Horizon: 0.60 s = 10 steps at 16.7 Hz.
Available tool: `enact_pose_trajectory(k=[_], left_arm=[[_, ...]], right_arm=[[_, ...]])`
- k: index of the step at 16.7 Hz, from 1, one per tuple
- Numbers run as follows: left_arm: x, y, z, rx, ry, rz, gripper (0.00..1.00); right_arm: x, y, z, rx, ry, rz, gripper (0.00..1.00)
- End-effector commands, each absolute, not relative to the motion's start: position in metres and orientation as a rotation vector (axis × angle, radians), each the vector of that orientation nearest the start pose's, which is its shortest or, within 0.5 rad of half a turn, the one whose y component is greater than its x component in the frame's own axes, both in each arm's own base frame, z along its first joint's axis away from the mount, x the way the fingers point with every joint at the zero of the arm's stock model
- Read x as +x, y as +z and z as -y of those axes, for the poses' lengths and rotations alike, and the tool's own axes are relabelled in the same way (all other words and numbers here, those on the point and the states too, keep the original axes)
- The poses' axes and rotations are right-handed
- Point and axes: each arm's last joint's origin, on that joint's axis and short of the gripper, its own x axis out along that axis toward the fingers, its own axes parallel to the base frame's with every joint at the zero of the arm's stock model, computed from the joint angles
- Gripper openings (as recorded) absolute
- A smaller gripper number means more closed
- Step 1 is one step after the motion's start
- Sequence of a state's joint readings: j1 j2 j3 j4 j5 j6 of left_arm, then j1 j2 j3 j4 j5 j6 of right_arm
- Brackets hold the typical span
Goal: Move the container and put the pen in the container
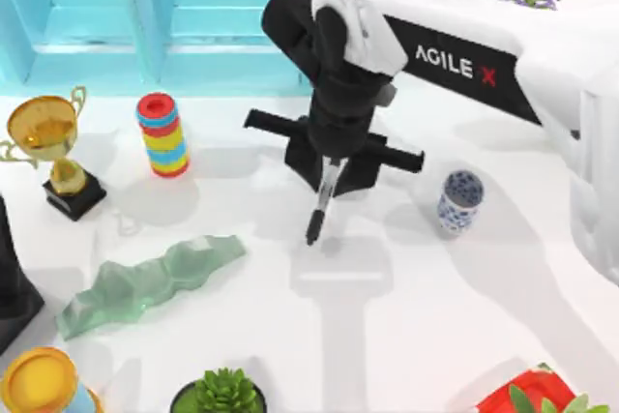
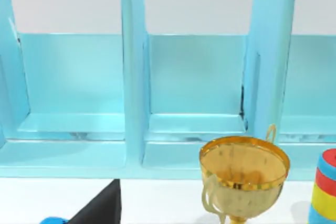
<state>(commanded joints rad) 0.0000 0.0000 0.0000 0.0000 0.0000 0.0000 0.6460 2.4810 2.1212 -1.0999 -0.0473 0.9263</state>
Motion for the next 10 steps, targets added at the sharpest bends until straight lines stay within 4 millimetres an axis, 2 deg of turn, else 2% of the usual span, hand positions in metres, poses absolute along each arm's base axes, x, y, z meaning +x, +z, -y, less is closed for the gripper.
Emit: enact_pose_trajectory(k=[2,5,8,10], left_arm=[[0.106,0.160,0.001,0.000,0.000,0.000,1.00],[0.106,0.160,0.001,0.000,0.000,0.000,1.00],[0.106,0.160,0.001,0.000,0.000,0.000,1.00],[0.106,0.160,0.001,0.000,0.000,0.000,1.00]], right_arm=[[0.371,0.155,-0.306,0.289,-0.110,-1.522,0.00],[0.340,0.201,-0.300,0.308,-0.087,-1.495,0.00],[0.313,0.216,-0.300,0.301,-0.098,-1.507,0.00],[0.311,0.217,-0.300,0.302,-0.101,-1.507,0.00]])
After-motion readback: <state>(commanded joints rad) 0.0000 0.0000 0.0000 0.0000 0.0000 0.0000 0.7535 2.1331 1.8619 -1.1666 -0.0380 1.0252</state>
